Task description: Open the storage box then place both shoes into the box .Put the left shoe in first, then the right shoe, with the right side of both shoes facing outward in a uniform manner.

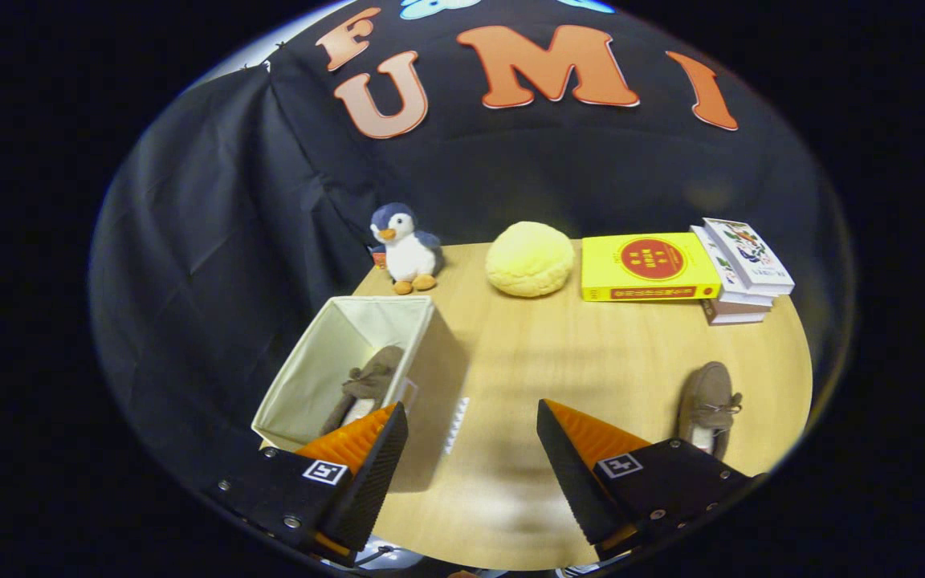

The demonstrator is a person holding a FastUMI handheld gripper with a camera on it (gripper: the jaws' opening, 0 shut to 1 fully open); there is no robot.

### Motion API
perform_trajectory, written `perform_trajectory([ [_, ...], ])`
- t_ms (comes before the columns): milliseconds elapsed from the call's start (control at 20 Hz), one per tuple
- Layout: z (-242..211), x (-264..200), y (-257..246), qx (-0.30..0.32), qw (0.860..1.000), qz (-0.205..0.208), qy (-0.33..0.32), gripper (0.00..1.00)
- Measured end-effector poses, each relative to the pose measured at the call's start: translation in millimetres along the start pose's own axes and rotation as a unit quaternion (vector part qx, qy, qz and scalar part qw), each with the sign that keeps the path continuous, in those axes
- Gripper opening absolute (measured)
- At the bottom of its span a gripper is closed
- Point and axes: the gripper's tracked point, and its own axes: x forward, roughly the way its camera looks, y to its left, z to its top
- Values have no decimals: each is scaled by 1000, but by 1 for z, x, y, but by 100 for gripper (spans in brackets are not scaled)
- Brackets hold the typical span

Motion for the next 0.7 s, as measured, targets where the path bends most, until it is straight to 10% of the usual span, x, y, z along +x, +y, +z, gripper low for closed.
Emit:
perform_trajectory([
  [700,-74,-6,-240,64,987,-145,35,98],
])
